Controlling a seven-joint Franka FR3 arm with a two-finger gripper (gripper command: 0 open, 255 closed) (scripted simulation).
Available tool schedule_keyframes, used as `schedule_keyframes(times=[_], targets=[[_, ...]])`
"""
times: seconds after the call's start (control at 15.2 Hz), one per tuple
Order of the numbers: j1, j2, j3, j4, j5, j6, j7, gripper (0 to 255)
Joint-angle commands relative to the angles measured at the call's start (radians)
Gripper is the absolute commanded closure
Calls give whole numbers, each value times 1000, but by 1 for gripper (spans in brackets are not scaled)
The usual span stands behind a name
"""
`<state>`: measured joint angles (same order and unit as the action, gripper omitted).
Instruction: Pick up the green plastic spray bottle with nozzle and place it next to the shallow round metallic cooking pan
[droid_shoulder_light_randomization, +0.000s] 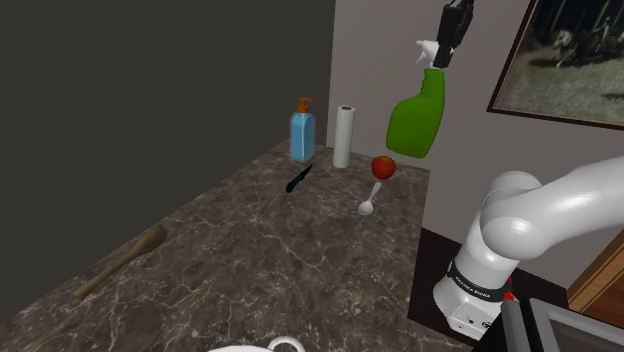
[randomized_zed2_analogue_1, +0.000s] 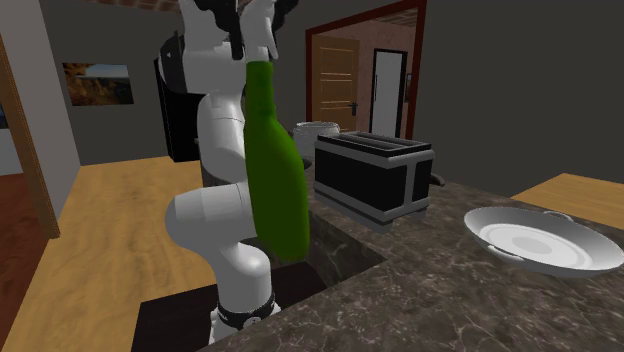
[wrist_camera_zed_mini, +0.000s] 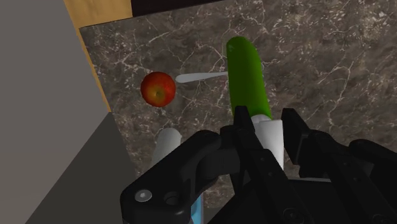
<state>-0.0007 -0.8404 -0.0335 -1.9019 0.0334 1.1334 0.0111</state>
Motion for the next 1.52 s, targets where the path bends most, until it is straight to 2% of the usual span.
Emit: schedule_keyframes(times=[0.0, 0.86, 1.45], targets=[[1, 23, 0, 45, 1, -23, 1, 255], [7, 187, -4, 374, 6, -187, 9, 255], [13, 340, -11, 673, 14, -333, 15, 255]])
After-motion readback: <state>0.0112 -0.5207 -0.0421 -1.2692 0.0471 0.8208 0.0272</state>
